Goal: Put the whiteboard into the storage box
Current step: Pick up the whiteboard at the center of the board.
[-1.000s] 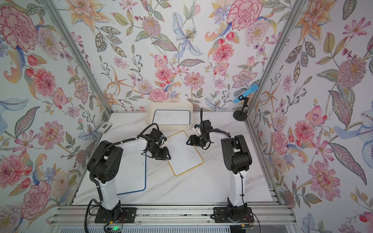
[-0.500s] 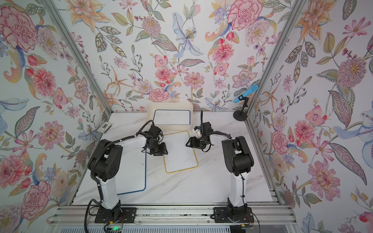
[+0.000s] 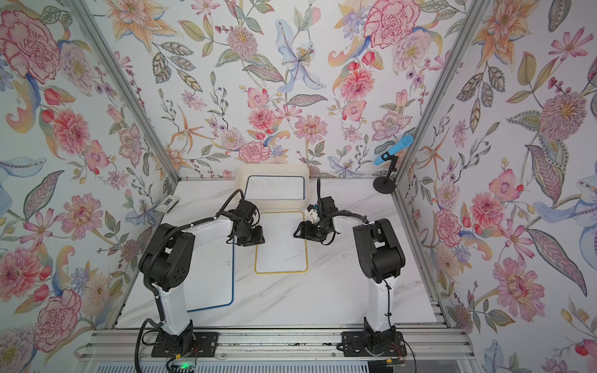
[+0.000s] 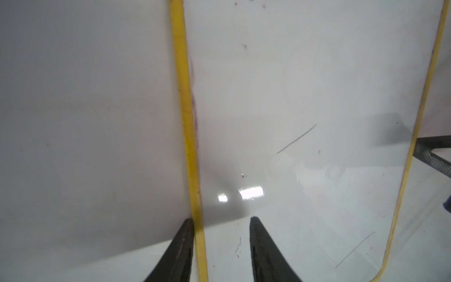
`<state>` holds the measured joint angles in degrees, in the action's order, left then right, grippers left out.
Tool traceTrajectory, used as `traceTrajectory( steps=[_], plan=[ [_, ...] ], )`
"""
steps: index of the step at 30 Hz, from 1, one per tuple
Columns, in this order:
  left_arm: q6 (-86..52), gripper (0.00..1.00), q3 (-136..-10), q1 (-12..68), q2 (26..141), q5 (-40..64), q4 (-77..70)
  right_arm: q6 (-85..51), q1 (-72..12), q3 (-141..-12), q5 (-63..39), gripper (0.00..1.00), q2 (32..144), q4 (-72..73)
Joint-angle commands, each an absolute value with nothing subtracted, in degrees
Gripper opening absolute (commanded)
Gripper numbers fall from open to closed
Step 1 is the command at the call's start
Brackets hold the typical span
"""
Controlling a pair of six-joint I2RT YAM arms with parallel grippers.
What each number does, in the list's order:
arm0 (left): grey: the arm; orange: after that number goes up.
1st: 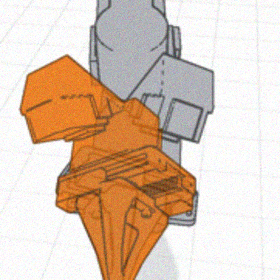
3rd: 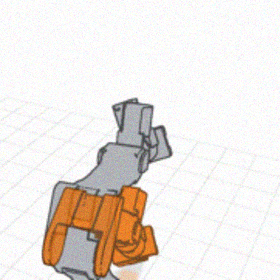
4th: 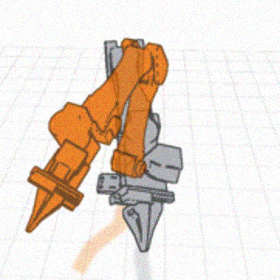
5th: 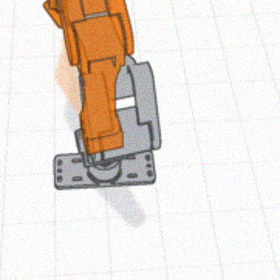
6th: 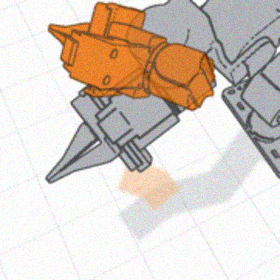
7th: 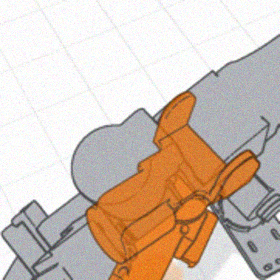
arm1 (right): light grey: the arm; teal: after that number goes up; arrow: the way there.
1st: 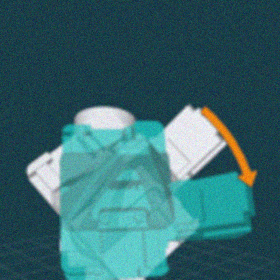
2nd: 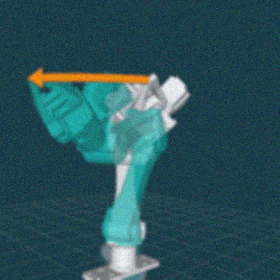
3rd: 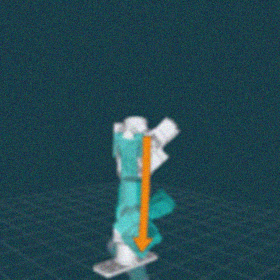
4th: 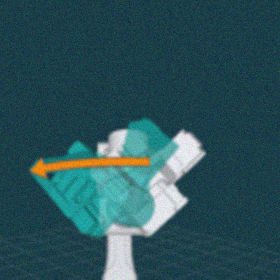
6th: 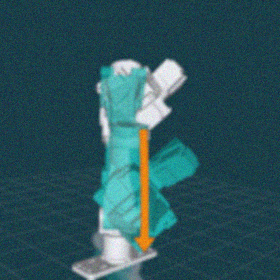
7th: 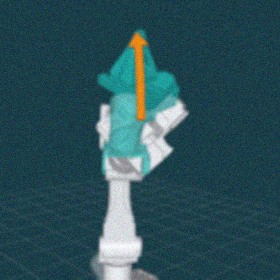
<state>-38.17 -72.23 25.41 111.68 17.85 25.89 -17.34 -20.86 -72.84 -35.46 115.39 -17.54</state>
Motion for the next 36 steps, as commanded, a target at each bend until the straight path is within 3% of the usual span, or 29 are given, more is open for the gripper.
traceTrajectory(
  steps=[1,7,12,36],
  plan=[
    [-36.5,0.40,-70.2,27.7,114.0,26.6,21.5,-18.3,-23.6,-70.6,-38.4,0.73,121.6,-26.9],
    [-37.2,0.39,-67.6,28.0,111.6,42.7,11.1,-18.3,-23.7,-70.7,-40.4,0.72,122.6,-26.3],
    [-38.4,0.39,-67.0,28.0,109.8,48.1,5.8,-19.2,-23.6,-69.8,-43.0,0.72,123.0,-23.9],
    [-51.1,0.38,-53.7,26.0,116.1,54.7,-23.5,-21.3,-23.6,-68.2,-45.5,0.68,125.8,-19.5]
  ],
)
